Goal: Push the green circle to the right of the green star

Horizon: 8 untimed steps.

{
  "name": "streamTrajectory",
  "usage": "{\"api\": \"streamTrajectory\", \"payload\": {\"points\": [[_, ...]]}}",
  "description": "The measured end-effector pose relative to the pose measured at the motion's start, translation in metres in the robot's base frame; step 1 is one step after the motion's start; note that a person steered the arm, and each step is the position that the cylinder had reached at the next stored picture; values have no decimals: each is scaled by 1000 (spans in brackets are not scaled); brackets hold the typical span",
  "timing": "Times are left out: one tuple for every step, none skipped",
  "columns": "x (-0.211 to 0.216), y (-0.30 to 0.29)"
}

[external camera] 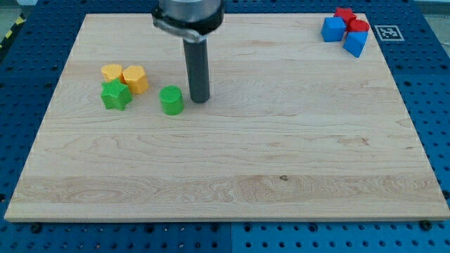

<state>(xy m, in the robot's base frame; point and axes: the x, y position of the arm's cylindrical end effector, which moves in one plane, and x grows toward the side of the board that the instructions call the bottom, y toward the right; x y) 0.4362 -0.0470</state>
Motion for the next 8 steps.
{"api": "streamTrajectory", "payload": {"points": [[2, -3], [9, -11], [23, -30], [19, -34], [16, -34], [16, -44], [16, -68], [16, -85]]}}
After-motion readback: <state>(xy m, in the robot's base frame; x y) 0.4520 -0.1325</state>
